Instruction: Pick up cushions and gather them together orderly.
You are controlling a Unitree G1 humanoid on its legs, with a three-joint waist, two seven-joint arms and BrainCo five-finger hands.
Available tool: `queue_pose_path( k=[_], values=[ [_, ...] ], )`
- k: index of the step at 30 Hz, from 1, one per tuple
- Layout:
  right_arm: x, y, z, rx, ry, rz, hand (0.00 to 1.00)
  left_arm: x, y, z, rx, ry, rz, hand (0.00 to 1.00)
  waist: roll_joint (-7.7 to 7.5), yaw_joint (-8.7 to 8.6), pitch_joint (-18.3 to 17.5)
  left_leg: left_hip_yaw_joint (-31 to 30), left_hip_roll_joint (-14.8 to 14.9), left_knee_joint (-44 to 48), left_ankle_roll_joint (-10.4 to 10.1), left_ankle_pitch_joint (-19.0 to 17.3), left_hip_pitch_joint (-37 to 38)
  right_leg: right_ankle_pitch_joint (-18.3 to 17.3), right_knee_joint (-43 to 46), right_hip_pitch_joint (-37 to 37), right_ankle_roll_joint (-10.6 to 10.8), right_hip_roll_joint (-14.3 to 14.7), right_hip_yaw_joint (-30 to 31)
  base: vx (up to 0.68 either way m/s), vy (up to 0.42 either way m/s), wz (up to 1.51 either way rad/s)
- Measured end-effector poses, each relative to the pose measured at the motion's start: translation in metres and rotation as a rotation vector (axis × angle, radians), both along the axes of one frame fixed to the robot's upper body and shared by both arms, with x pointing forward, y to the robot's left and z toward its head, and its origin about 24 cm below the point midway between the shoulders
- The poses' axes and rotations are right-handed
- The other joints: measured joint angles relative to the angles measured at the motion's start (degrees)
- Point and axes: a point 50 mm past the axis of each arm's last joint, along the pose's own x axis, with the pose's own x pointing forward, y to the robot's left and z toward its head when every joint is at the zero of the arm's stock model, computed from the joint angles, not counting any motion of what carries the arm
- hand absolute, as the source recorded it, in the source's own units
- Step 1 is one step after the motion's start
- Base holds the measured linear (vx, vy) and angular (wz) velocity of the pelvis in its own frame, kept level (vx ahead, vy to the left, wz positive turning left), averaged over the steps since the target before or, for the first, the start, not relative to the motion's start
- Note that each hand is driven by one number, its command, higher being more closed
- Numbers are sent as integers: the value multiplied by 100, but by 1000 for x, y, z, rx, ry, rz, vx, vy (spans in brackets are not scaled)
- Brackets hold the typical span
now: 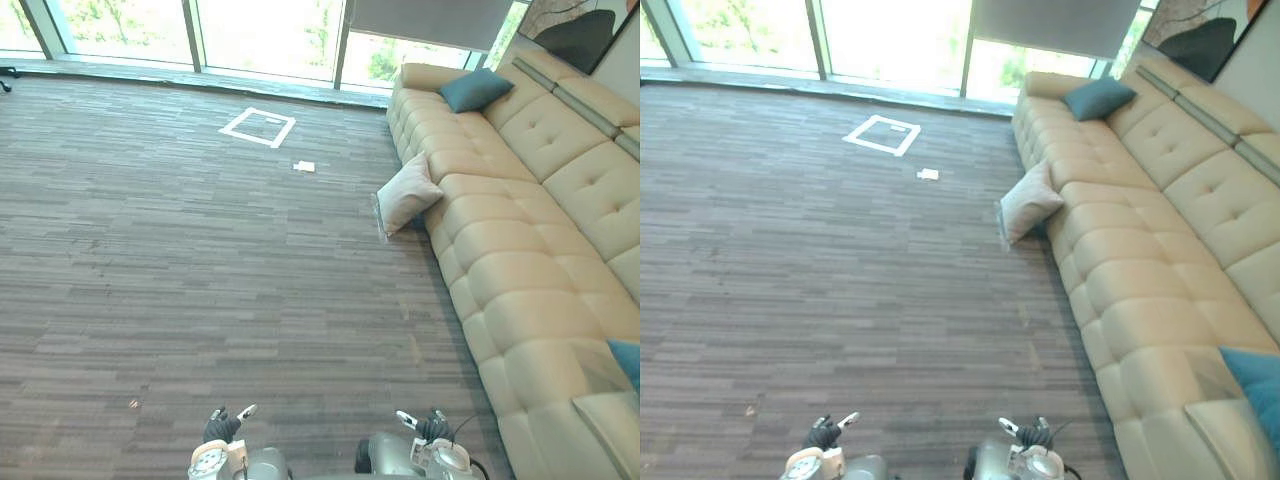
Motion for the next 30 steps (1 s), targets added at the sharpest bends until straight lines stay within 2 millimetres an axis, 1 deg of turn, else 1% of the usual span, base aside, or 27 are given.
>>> queue_pose_path(
  k=[1,3,4,5,6,7,8,9,10,11,12,13,14,16,17,18,19,20,21,22,23,24,25,26,27,28,30],
  values=[
    [-2,-3,0,-2,4,-19,0,-1,-1,-1,-3,6,0,0,17,-2,2,-14,-2,-132,-57,-59,224,18,-661,-73,-21,51,-113,826,-31,31],
    [-7,-8,-1,0,13,-60,0,-5,-6,-3,-19,22,1,0,118,-94,-38,-120,49,-599,-324,-293,908,269,-2402,-144,-132,323,-265,913,-71,44],
    [-7,-8,-1,0,11,-62,0,-5,-8,-4,-23,22,1,0,137,-113,-41,-157,68,-661,-350,-332,1003,309,-2528,-142,-186,361,-270,670,-83,54],
    [-7,-7,-1,0,11,-57,0,-6,-10,-4,-27,24,-2,0,154,-143,-76,-268,96,-748,-479,-413,1246,413,-2645,-106,-324,429,-256,878,-150,70],
    [-7,-7,-1,3,14,-50,0,-10,-14,-6,-34,38,-8,0,227,-162,-145,-504,237,-532,-559,-456,1368,888,-2281,-124,-755,513,-121,1042,-206,79],
    [-7,-16,0,-22,16,-46,0,-9,-24,-8,-61,42,-12,0,462,-170,-316,-656,552,307,-651,-388,1021,491,-2040,-82,-776,630,-370,1022,-227,64],
    [-7,-18,1,-27,16,-45,0,-9,-26,-8,-70,41,0,0,560,-170,-358,-714,684,923,-677,-261,737,331,-1993,-46,-805,672,-454,806,-231,36],
    [-5,-23,2,-40,9,-45,0,-7,-28,-8,-92,30,50,0,751,-160,-294,-876,929,2523,-573,614,39,22,-2047,281,-834,852,-482,781,-217,8],
    [-4,-27,3,-52,9,-47,0,-12,-28,-9,-104,40,94,0,897,-106,-216,-870,1271,3833,-605,1242,-556,-121,-2292,755,-900,1066,-452,772,-195,-5],
    [-5,-28,3,-52,13,-48,0,-13,-28,-9,-103,42,101,0,901,-101,-185,-799,1411,4303,-587,1189,-751,-160,-2426,987,-922,1143,-406,753,-138,-24],
    [-7,-24,0,-37,33,-47,0,-12,-22,-8,-83,35,90,0,820,-72,-119,-704,1529,4919,-684,965,-1188,-171,-2715,1576,-940,1211,-316,582,-94,-15],
    [-8,-21,-1,-31,40,-44,0,-10,-21,-7,-78,27,89,0,726,-57,-74,-670,1526,4970,-687,901,-1316,-171,-2818,1762,-940,1205,-281,814,-153,-14],
    [-8,-10,-3,2,45,-34,0,-4,-9,-1,-40,-11,84,0,464,22,-75,-406,1497,4680,-654,640,-2017,-168,-3401,2542,-935,1158,-102,641,-131,-10],
    [-10,-4,-5,22,49,-37,0,0,-7,1,-34,-33,84,0,410,59,-106,-243,1490,4056,-563,517,-2483,-165,-3708,2848,-930,1161,-18,651,-71,-36],
    [-4,3,-4,35,38,-15,0,4,-6,4,-31,-56,80,0,421,125,-97,-145,1378,2990,-559,486,-2935,-215,-3960,3197,-856,1139,191,591,35,-57],
    [0,5,-3,40,30,-11,0,5,-6,4,-33,-60,81,0,420,152,-94,-139,1328,2678,-563,500,-3027,-239,-4002,3278,-821,1117,259,632,120,-85],
    [-1,9,-4,50,32,-17,0,7,-7,5,-39,-71,88,0,416,203,-69,-151,1083,1469,-608,768,-3091,-327,-4135,3517,-678,1052,481,604,174,-81],
    [-6,9,-5,50,45,-18,0,5,-9,4,-46,-67,91,0,451,223,-100,-187,1001,689,-603,1067,-3057,-415,-4137,3632,-583,1045,650,734,279,-121],
    [-7,10,-6,52,49,-19,0,4,-11,4,-53,-65,93,0,486,304,-161,-307,955,539,-409,1506,-3042,-643,-4042,3785,-519,994,939,624,288,-109],
    [-8,13,-7,61,52,-19,0,5,-9,4,-53,-72,95,0,416,351,-199,-322,885,657,-393,1657,-3003,-748,-3951,3802,-512,922,1063,677,342,-112],
    [-10,22,-8,84,64,-6,0,4,-2,5,-33,-67,90,0,150,328,-321,-212,749,841,-293,1584,-2933,-819,-3279,3562,-460,668,1255,667,328,-91],
    [-13,23,-9,86,69,-12,0,6,4,5,-13,-64,79,0,-79,326,-326,31,688,863,-233,1324,-2681,-692,-2021,3020,-262,409,1319,645,314,-74],
    [-14,23,-10,85,73,-18,0,5,7,6,-3,-60,73,0,-140,325,-321,118,641,876,-216,1238,-2562,-493,-1430,2787,-131,298,1316,481,245,-48],
    [-18,21,-10,84,79,-30,0,5,8,5,9,-48,55,0,-162,293,-309,160,578,902,-164,1096,-2398,-102,-692,2459,47,166,1320,561,273,-21],
    [-21,16,-10,67,74,-47,0,4,10,4,22,-22,36,0,-180,198,-301,222,487,942,-114,762,-1987,285,528,1994,304,-32,1222,660,282,-11],
    [-20,13,-9,60,66,-58,0,-1,8,1,19,2,36,0,-140,151,-278,266,478,878,-110,500,-1514,217,1218,1702,228,-130,967,659,253,-7],
    [-18,9,-7,43,45,-55,0,-6,7,-1,20,20,26,0,-106,60,-277,375,505,552,-121,287,-880,33,1482,1265,76,-209,481,496,109,-9]
  ],
)
